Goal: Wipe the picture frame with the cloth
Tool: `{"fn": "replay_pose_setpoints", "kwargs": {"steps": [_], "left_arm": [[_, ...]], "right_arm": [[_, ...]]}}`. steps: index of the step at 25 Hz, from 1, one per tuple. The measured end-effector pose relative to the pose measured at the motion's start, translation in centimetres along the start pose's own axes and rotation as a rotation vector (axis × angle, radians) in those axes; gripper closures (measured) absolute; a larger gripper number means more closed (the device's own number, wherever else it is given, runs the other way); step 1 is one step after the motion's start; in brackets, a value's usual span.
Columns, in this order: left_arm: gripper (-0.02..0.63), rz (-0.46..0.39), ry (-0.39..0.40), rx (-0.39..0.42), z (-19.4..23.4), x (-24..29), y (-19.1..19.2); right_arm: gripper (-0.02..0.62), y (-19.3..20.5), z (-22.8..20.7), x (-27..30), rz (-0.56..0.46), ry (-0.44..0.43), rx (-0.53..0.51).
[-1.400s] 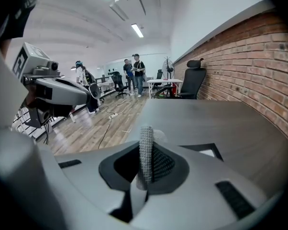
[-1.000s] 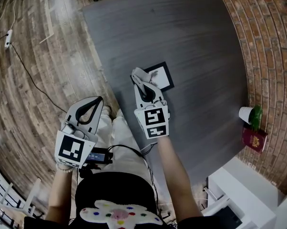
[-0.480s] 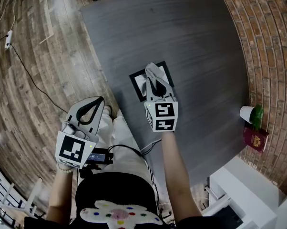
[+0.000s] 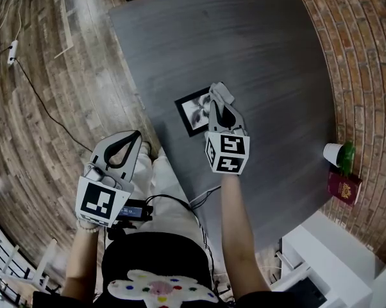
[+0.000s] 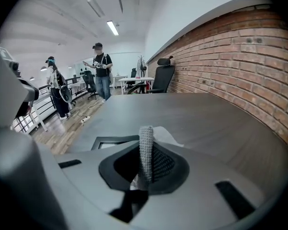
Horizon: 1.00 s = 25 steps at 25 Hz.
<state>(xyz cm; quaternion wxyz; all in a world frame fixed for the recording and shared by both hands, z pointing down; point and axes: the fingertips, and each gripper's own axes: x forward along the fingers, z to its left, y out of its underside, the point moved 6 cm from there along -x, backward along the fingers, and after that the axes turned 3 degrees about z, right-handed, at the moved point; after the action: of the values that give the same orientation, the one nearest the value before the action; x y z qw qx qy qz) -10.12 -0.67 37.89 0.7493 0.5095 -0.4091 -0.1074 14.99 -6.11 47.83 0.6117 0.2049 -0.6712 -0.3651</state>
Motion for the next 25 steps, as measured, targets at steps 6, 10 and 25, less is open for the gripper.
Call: {"fn": "replay_pose_setpoints", "kwargs": {"steps": [6, 10, 25], "left_arm": [[0.594, 0.010, 0.003, 0.000, -0.2, 0.0, 0.2], [0.595, 0.016, 0.007, -0.002, -0.3, -0.1, 0.3], [0.595, -0.004, 0.028, 0.016, -0.9, 0.2, -0.3]], "right_arm": [[0.569, -0.5, -0.4, 0.1, -0.022, 0.023, 0.003], [0.569, -0.5, -0.6, 0.0, -0.024, 0.037, 0.008], [0.569, 1.5, -1.8, -2.4, 0.002, 0.074, 0.013]]}}
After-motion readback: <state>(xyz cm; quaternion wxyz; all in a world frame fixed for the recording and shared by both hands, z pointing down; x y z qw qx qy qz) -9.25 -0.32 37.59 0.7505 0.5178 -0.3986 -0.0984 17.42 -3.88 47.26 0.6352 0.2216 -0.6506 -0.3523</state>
